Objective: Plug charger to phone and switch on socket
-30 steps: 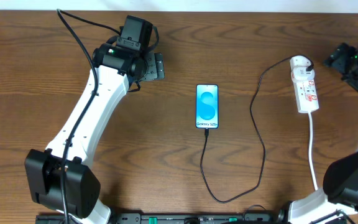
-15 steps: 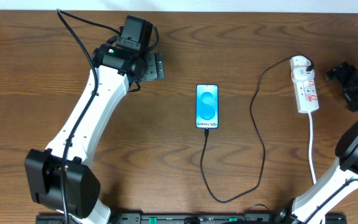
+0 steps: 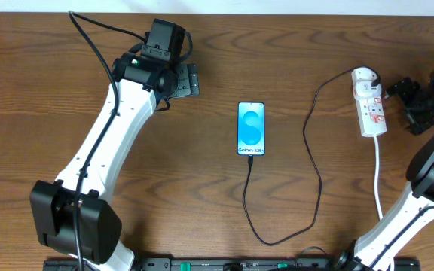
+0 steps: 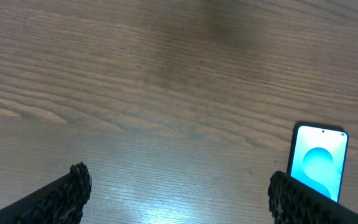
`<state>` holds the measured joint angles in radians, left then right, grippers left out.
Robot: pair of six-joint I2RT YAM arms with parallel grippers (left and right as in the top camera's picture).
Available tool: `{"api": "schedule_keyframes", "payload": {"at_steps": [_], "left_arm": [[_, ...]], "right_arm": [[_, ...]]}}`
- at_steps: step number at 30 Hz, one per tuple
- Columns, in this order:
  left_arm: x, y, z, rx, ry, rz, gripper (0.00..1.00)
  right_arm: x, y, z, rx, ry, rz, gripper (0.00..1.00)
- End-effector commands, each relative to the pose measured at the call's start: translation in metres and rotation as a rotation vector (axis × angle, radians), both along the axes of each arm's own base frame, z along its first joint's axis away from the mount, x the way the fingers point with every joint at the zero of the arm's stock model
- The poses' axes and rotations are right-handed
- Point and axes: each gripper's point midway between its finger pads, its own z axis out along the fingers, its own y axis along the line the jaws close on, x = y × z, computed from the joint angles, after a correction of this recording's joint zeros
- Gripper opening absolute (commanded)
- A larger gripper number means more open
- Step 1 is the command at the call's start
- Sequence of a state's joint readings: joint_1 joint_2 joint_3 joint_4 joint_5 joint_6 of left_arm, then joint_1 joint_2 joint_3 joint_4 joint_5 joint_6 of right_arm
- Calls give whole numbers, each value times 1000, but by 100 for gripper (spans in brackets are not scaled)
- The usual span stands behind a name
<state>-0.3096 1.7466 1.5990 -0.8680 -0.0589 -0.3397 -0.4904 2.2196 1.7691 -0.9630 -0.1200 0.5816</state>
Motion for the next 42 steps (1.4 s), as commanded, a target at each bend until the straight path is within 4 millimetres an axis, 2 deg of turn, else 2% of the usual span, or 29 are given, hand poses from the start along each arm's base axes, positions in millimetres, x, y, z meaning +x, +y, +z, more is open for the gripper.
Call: {"api": "schedule_keyframes", "payload": {"at_steps": [1,8,18,28,34,42], "left_arm": [[-1,4,-4,20,9,1,92],[-1,4,-4,20,9,1,92],[-1,4,-4,20,9,1,92],[-1,4,-4,20,9,1,92],[-1,4,-4,20,9,1,92],[-1,4,-4,20,9,1,92]], "right_arm": [[5,6,-1,5,-5,14,99],[5,9,-3,11,-2,17,99],[2,18,-23,36,-4,7,99],[5,28,-23,49,-9,26,99],[6,42,-24,56,9,56,99],[4,47,-24,63,23,62,99]]}}
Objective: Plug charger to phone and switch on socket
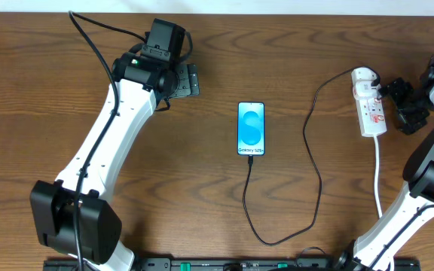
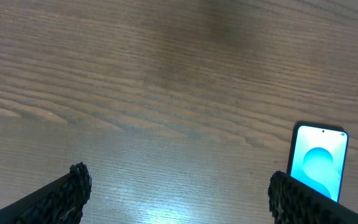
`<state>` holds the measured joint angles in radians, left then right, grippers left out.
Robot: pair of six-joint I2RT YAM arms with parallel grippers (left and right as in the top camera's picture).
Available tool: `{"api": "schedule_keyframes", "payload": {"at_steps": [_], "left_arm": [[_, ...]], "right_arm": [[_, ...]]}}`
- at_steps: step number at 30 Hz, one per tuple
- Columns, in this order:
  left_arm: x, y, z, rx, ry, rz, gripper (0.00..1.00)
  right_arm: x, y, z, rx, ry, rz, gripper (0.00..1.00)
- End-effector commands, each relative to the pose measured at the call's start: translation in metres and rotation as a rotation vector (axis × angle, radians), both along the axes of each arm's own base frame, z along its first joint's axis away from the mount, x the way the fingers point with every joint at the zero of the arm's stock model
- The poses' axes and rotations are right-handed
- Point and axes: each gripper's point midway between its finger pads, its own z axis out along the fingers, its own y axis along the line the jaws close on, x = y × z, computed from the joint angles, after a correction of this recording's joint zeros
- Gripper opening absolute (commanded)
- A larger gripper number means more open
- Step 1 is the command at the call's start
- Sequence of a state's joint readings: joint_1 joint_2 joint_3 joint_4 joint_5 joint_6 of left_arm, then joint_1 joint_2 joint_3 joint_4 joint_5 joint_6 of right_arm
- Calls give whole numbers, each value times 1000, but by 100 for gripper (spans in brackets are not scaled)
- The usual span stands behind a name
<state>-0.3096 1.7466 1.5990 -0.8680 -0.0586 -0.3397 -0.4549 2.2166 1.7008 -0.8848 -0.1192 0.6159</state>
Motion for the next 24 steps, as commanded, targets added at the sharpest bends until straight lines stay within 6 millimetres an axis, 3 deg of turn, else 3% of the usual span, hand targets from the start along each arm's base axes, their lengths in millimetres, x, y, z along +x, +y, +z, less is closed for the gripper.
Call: {"api": "schedule_keyframes", "payload": {"at_steps": [1,15,18,24], "left_arm": [[-1,4,-4,20,9,1,92],[-1,4,-4,20,9,0,92],[-1,4,-4,20,9,1,92],[-1,4,-4,20,9,0,92]], "right_arm": [[-2,32,-9,63,35,61,99],[0,43,-9,64,42,101,99],[-12,44,-5,81,79,91,99],[-31,32,38,71,66,51,99]]}}
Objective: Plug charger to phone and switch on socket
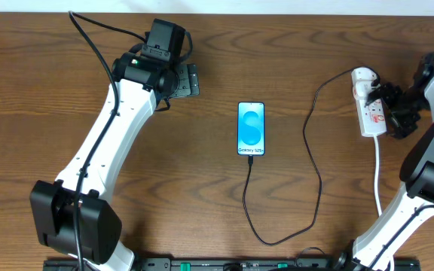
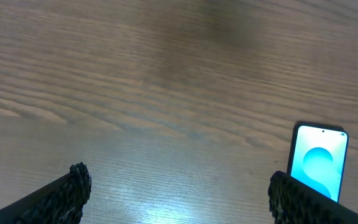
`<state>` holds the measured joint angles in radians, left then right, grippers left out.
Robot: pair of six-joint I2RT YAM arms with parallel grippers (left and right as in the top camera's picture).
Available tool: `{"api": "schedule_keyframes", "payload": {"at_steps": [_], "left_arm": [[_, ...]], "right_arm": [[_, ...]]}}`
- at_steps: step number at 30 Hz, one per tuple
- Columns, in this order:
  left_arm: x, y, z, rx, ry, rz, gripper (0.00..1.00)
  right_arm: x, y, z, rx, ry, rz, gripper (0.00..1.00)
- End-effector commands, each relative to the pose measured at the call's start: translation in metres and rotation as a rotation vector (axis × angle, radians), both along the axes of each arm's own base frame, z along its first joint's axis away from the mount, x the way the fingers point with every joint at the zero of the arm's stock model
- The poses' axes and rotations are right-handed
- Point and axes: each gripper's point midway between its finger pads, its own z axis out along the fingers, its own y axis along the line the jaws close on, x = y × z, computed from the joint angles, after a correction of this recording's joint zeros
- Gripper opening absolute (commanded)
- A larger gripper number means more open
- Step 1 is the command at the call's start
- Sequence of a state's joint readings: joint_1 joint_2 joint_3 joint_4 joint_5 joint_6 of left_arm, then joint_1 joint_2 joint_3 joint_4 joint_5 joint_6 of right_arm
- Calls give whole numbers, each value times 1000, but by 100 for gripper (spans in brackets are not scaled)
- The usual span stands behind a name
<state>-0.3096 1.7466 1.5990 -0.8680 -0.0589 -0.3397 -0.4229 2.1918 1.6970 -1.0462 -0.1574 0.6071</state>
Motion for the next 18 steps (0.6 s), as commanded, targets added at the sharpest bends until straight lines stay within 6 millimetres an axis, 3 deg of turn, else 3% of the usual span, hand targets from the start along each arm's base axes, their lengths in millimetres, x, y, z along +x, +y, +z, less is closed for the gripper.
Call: {"api": "schedule_keyframes", "payload": {"at_steps": [1,7,11,15,18], "left_arm": [[-1,4,-4,20,9,0,92],[-1,4,-4,20,9,1,92],[-1,4,-4,20,9,1,92],[-1,4,-4,20,9,1,92],[-1,4,-4,20,9,1,93]], "right_arm": [[-7,-4,38,-26,-50,2,99],[-20,9,127,-103,-196,84,99],[-44,40,188,-195,-278,182,99],[-70,66,210,-322,-302,266,99],[-90,81,211,-384,-314,314,99]]}}
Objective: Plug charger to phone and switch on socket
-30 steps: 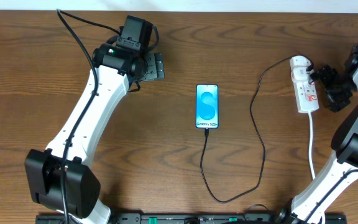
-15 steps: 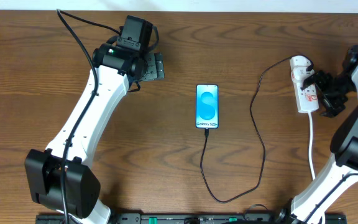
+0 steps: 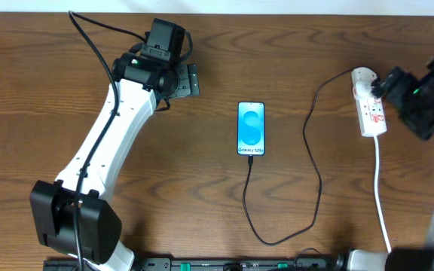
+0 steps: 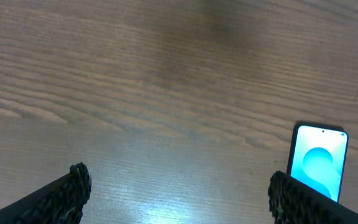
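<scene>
The phone (image 3: 251, 128) lies face up mid-table with its screen lit; it also shows at the right of the left wrist view as the phone (image 4: 319, 160). A black cable (image 3: 319, 181) runs from the phone's bottom end, loops toward the front and rises to the white power strip (image 3: 371, 113) at the right. My right gripper (image 3: 385, 81) sits blurred against the strip's far end, beside the plug (image 3: 362, 75); how its jaws stand is unclear. My left gripper (image 3: 183, 79) hovers far left of the phone, open and holding nothing, its fingers (image 4: 73, 186) wide apart.
My left arm (image 3: 104, 143) slants across the left half of the wooden table (image 3: 187, 196). The strip's white lead (image 3: 379, 188) runs toward the front edge. A black rail (image 3: 217, 264) lines the front. My right arm (image 3: 432, 105) fills the right edge.
My right gripper was at the right side of the power strip's middle. Now it is at the strip's far end by the plug, with the arm drawn further over the right edge. Nothing else changed.
The phone lay lit with the cable in it at every moment, and my left arm stayed put. My right gripper stood well right of the strip, then closer, then against its side, and now at its far end.
</scene>
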`<state>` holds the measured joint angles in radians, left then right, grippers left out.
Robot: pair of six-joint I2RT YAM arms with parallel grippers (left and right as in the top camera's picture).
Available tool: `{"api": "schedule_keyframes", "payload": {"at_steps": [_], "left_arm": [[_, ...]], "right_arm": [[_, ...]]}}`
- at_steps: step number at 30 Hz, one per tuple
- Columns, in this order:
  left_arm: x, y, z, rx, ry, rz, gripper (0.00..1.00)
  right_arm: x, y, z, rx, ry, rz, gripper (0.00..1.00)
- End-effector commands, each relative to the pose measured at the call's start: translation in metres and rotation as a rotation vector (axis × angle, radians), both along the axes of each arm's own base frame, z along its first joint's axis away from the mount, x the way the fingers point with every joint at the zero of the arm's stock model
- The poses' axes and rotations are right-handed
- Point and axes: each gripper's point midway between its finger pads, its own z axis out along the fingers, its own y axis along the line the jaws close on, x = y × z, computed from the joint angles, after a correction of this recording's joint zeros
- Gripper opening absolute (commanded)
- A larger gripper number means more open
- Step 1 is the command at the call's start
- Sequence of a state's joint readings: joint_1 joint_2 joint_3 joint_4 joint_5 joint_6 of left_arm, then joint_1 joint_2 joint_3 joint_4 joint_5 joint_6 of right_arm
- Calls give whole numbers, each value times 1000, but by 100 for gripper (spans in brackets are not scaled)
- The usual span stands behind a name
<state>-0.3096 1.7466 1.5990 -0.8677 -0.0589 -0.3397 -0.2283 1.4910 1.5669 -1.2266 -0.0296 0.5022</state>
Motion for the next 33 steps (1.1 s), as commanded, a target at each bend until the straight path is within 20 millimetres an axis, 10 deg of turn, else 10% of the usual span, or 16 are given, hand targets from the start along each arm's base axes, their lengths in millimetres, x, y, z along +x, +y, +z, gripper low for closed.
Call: {"api": "schedule_keyframes", "payload": {"at_steps": [1,9,18,33], "left_arm": [[-1,4,-4,20,10,1,92],[-1,4,-4,20,10,1,92],[-1,4,-4,20,10,0,92],[-1,4,-4,20,10,1,92]], "right_arm": [[-30,11,1,-131,-10,53,99],[-88,79,18,-137,-307,340,99],[-136,81,15,-87,-279,311,99],[-146,77,6,-106,-217,313,99]]}}
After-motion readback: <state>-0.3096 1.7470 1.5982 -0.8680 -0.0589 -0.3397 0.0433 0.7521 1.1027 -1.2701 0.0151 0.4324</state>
